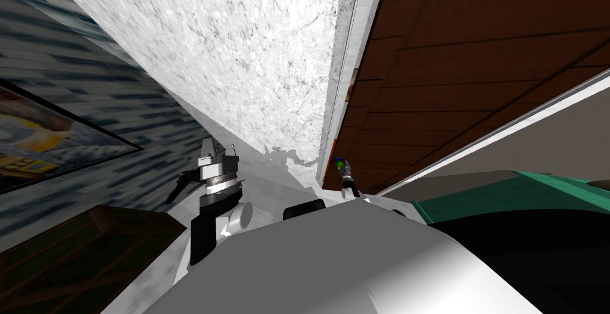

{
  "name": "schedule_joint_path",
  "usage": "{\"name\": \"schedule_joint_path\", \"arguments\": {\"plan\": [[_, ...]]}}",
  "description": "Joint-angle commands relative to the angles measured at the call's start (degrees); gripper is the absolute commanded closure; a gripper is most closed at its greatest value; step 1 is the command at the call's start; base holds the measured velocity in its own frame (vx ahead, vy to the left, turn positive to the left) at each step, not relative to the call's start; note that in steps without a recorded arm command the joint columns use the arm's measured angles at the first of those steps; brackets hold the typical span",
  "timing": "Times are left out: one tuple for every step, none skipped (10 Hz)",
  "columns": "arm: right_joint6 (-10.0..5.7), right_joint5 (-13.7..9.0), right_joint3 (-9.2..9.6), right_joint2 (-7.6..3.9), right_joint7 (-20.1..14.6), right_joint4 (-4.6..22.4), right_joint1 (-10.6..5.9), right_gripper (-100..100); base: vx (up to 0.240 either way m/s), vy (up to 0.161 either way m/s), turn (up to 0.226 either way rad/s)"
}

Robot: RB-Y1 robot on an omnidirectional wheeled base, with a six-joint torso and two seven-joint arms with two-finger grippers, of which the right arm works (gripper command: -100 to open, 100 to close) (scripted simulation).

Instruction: Pull the door open

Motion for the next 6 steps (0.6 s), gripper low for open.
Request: {"name": "schedule_joint_path", "arguments": {"plan": [[0.8,-0.37,0.17,0.63,-0.94,-2.24,0.93,-100,-0.064,0.018,0.04],[0.73,-1.07,0.17,0.93,-2.81,-2.3,0.82,-100,-0.047,0.004,0.048],[0.64,-1.86,0.17,1.26,-4.67,-2.37,0.7,-100,-0.072,-0.007,0.113],[0.55,-2.66,0.17,1.61,-6.22,-2.44,0.57,-100,-0.09,-0.022,0.099],[0.55,-2.66,0.17,1.61,-6.9,-2.44,0.57,-100,-0.068,-0.016,0.029],[0.45,-3.53,0.18,1.98,-9.04,-2.52,0.44,-100,-0.055,-0.013,0.075]]}}
